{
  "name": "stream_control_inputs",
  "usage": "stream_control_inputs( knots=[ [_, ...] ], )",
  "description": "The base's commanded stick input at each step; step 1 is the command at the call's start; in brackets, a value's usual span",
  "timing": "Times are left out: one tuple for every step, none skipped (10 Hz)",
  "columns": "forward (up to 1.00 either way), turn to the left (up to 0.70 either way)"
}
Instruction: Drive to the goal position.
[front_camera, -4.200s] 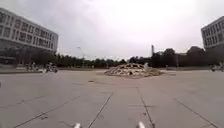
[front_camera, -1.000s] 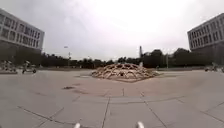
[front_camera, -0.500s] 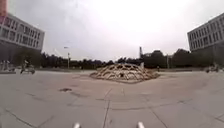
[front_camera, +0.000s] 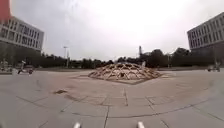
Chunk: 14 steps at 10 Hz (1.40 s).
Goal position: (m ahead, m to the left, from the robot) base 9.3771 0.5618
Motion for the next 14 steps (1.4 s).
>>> stream_control_inputs(
  knots=[
    [0.50, 0.00],
    [0.50, 0.00],
    [0.50, 0.00],
    [0.50, 0.00],
    [0.50, 0.00],
    [0.50, 0.00],
    [0.50, 0.00],
    [0.50, 0.00],
    [0.50, 0.00],
    [0.50, 0.00],
    [0.50, 0.00],
    [0.50, 0.00],
    [0.50, 0.00],
    [0.50, 0.00]
  ],
)
